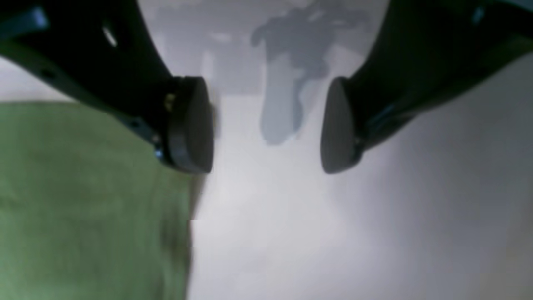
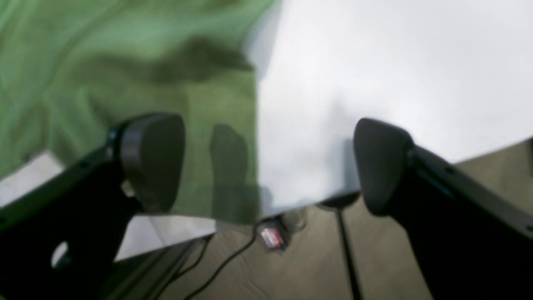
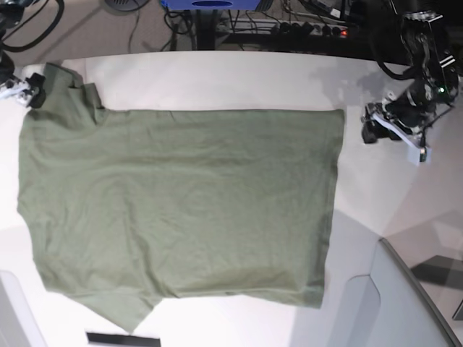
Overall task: Layout the t-shirt on the table in an organized manner, then fold the t-shirt properly
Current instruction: 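Grasp the shoulder corners with both grippers and lift the shirt edge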
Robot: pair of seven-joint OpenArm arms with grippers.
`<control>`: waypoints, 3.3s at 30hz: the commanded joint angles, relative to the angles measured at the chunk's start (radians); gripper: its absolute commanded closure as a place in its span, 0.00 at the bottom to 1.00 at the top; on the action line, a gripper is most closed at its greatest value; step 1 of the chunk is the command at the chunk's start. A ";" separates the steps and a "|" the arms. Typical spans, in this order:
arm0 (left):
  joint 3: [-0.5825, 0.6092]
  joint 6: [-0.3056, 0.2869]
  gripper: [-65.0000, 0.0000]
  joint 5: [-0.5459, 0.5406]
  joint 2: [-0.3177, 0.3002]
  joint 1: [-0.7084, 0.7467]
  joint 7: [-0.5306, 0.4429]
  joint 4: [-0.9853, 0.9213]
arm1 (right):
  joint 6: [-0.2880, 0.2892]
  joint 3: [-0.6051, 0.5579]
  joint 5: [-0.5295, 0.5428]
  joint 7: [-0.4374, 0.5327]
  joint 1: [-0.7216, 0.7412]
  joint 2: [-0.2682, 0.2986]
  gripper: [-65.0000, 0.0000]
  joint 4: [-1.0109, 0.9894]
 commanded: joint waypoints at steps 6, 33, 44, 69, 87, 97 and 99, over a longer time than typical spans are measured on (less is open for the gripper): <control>-0.007 -0.003 0.39 -0.016 -0.015 -0.002 -0.040 0.011 | 0.095 0.006 0.070 0.008 0.000 0.038 0.19 -0.079; 0.002 -0.003 0.38 -0.019 0.051 0.023 -0.032 -0.046 | 0.116 -0.088 0.068 -0.023 0.000 0.007 1.00 -0.083; -0.008 -0.112 0.37 -0.019 0.092 0.059 -0.039 -0.115 | 0.116 -0.088 0.067 -0.023 0.000 0.009 1.00 -0.083; 0.038 -0.105 1.00 -0.010 0.154 0.000 -0.031 -0.069 | 0.116 -0.146 0.068 -0.118 -0.005 0.037 1.00 0.009; 0.033 -0.066 1.00 -0.008 0.146 0.213 0.073 0.189 | 0.116 -0.070 0.068 -0.348 -0.106 0.037 1.00 0.253; 0.038 -0.066 1.00 -0.008 0.146 0.251 0.073 0.257 | 0.115 -0.083 0.065 -0.348 -0.051 0.043 1.00 0.243; 0.038 -0.064 1.00 -0.008 0.151 0.224 0.075 0.257 | 0.115 -0.083 0.038 -0.349 -0.020 0.043 1.00 0.243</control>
